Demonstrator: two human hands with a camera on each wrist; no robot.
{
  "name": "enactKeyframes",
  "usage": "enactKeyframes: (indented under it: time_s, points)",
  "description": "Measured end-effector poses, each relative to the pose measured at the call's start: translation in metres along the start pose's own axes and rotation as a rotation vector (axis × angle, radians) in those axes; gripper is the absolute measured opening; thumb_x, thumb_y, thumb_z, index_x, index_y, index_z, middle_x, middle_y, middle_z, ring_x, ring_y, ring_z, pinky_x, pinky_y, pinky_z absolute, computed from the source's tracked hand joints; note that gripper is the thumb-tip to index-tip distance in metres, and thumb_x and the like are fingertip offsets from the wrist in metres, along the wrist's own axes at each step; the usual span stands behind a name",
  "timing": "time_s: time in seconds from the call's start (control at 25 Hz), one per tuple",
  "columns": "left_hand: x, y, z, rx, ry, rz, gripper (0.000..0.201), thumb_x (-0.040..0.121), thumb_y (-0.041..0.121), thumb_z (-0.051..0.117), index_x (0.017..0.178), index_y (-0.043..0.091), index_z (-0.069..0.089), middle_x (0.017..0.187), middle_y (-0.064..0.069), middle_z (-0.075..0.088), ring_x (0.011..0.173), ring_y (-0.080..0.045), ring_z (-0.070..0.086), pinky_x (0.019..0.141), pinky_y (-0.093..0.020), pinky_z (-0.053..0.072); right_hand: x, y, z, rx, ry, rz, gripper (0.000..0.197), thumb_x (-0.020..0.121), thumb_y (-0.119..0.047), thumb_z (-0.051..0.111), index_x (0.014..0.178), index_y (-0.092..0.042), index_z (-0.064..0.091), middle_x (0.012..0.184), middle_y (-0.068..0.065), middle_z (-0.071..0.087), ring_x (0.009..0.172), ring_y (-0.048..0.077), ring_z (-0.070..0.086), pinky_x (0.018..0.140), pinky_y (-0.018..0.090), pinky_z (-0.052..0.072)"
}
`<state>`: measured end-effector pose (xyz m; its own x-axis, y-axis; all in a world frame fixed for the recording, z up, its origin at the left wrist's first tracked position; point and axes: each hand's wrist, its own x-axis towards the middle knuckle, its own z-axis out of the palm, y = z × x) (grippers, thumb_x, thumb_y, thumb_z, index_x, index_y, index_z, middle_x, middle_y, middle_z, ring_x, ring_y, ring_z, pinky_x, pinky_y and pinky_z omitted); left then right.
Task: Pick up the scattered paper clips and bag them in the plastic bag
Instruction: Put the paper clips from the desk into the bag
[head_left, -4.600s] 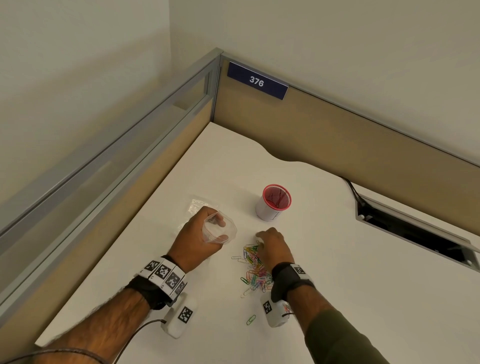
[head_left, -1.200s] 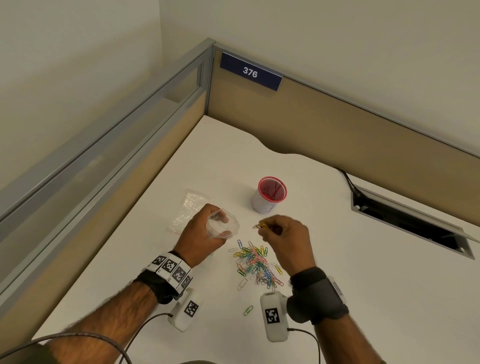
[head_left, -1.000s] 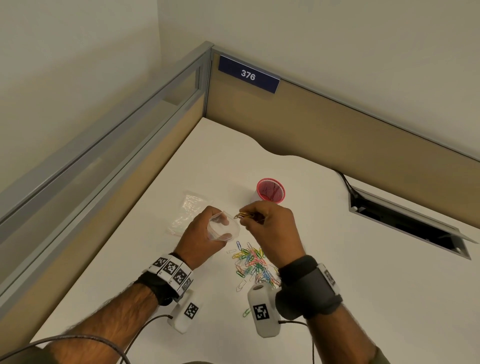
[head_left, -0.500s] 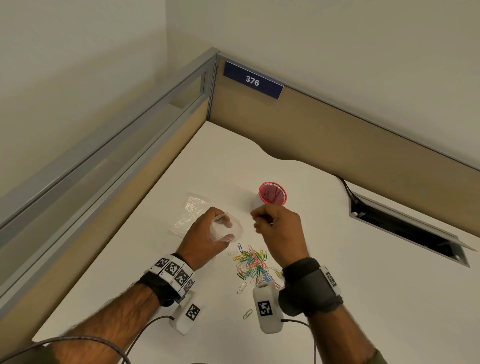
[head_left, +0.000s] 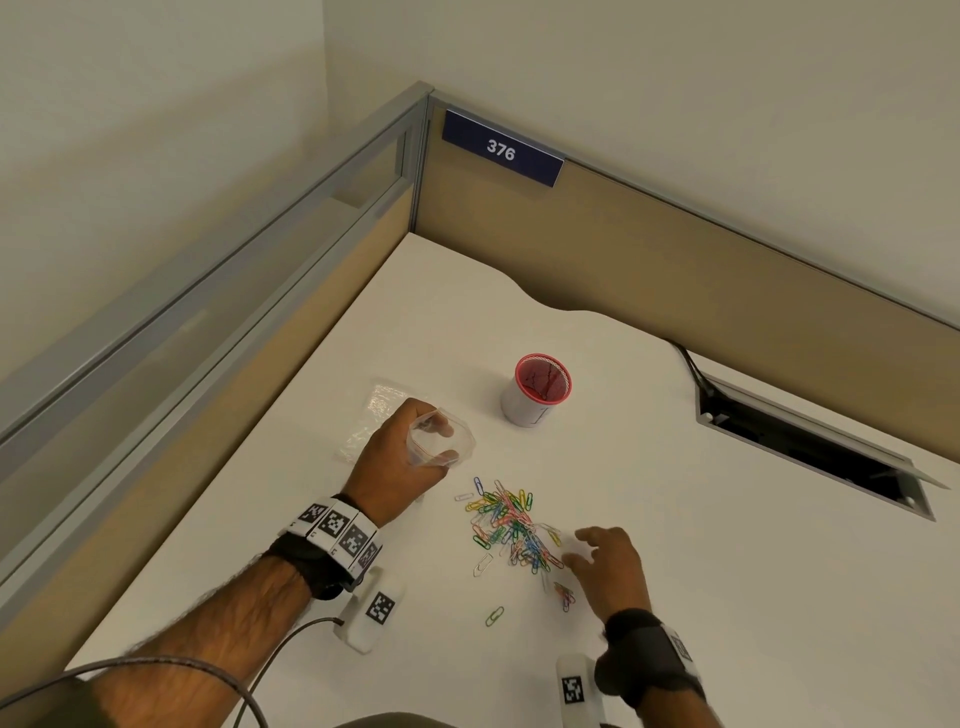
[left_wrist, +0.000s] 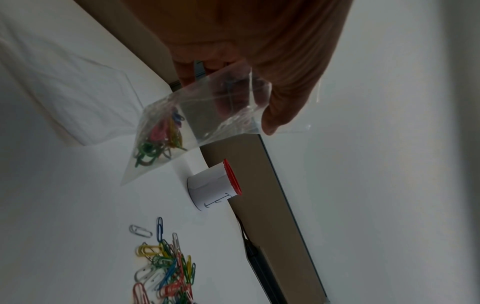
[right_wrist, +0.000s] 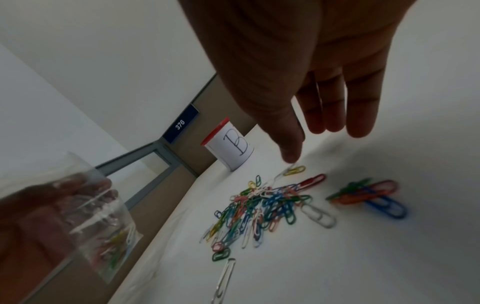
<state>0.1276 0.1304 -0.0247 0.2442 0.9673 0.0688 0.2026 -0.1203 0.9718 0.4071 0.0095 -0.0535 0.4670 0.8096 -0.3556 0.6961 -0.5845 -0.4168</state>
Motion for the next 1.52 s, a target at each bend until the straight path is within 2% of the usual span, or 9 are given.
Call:
enactKeyframes:
  time_s: [0.12, 0.28, 0.48, 0.6, 0.72, 0.88, 1.04, 1.28, 1.52]
  points:
    - [0.001, -0.002, -0.001, 0.005, 0.002, -0.01, 0.041, 0.077, 0.007, 0.079, 0.101, 0.03, 0.056, 0.105, 0.012, 0.067, 0.111, -0.01, 0.062, 0.089, -0.032, 0.053, -0.022, 0.013, 0.002, -0.045, -0.054, 0.026, 0.049, 0.074, -0.032, 0.081, 0.116, -0.021, 0.059, 0.115, -0.001, 0.049, 0.108, 0.022, 0.055, 0.091, 0.029, 0.045]
    - [0.0, 0.001, 0.0, 0.007, 0.01, -0.002, 0.04, 0.077, 0.004, 0.08, 0.102, 0.026, 0.057, 0.107, 0.005, 0.067, 0.111, -0.015, 0.062, 0.096, -0.027, 0.049, -0.035, -0.002, 0.025, -0.049, -0.027, 0.017, 0.026, 0.085, -0.02, 0.068, 0.109, -0.016, 0.061, 0.113, 0.007, 0.055, 0.092, 0.019, 0.057, 0.088, 0.029, 0.049]
    - [-0.007, 0.01, 0.002, 0.003, 0.004, 0.004, 0.038, 0.077, 0.003, 0.08, 0.104, 0.019, 0.057, 0.106, 0.007, 0.067, 0.11, -0.015, 0.062, 0.095, -0.021, 0.046, -0.03, -0.046, 0.03, 0.022, 0.028, -0.227, 0.024, 0.092, -0.008, 0.053, 0.111, -0.014, 0.066, 0.109, 0.004, 0.06, 0.099, 0.021, 0.06, 0.089, 0.025, 0.046]
    - [-0.015, 0.013, -0.001, 0.006, -0.001, 0.003, 0.039, 0.077, 0.004, 0.079, 0.105, 0.02, 0.057, 0.107, 0.007, 0.068, 0.11, -0.013, 0.062, 0.097, -0.026, 0.047, -0.054, -0.044, 0.032, -0.135, -0.151, -0.398, 0.028, 0.091, -0.006, 0.046, 0.101, -0.02, 0.068, 0.107, -0.001, 0.062, 0.098, 0.016, 0.058, 0.087, 0.022, 0.044]
    - [-0.024, 0.017, -0.002, 0.024, -0.005, -0.001, 0.039, 0.078, 0.005, 0.08, 0.105, 0.021, 0.057, 0.108, 0.006, 0.068, 0.111, -0.012, 0.062, 0.098, -0.027, 0.048, -0.076, -0.035, 0.045, -0.298, -0.361, -0.452, 0.026, 0.093, -0.011, 0.043, 0.104, -0.019, 0.065, 0.112, 0.003, 0.061, 0.102, 0.02, 0.056, 0.088, 0.024, 0.041]
    - [-0.034, 0.024, 0.001, 0.028, 0.043, -0.004, 0.039, 0.078, 0.005, 0.08, 0.106, 0.019, 0.057, 0.108, 0.005, 0.068, 0.111, -0.012, 0.062, 0.097, -0.027, 0.049, -0.046, -0.039, 0.042, -0.189, -0.228, -0.45, 0.026, 0.096, -0.014, 0.043, 0.111, -0.019, 0.064, 0.115, 0.002, 0.06, 0.106, 0.02, 0.057, 0.092, 0.024, 0.042]
    - [-0.047, 0.03, 0.007, 0.028, 0.119, -0.03, 0.038, 0.078, 0.004, 0.08, 0.104, 0.019, 0.057, 0.106, 0.008, 0.069, 0.11, -0.011, 0.062, 0.097, -0.029, 0.05, -0.011, -0.028, 0.008, -0.114, -0.077, -0.389, 0.021, 0.094, -0.022, 0.053, 0.111, -0.016, 0.065, 0.113, 0.006, 0.062, 0.101, 0.023, 0.061, 0.085, 0.025, 0.045]
    - [-0.072, 0.047, 0.027, 0.027, 0.158, -0.032, 0.035, 0.079, 0.002, 0.079, 0.104, 0.013, 0.057, 0.107, -0.002, 0.069, 0.109, -0.012, 0.063, 0.094, -0.018, 0.049, 0.011, -0.015, 0.0, -0.256, -0.172, -0.364, 0.066, 0.072, -0.05, 0.076, 0.123, -0.014, 0.054, 0.121, 0.007, 0.05, 0.116, 0.026, 0.047, 0.095, 0.037, 0.046]
    - [-0.068, 0.059, 0.04, 0.078, 0.121, -0.036, 0.035, 0.079, 0.003, 0.08, 0.104, 0.013, 0.057, 0.107, 0.001, 0.069, 0.109, -0.008, 0.062, 0.091, -0.01, 0.044, 0.012, -0.024, 0.02, -0.331, -0.084, -0.521, 0.021, 0.093, -0.022, 0.052, 0.109, -0.011, 0.06, 0.112, 0.011, 0.055, 0.107, 0.028, 0.052, 0.084, 0.036, 0.05]
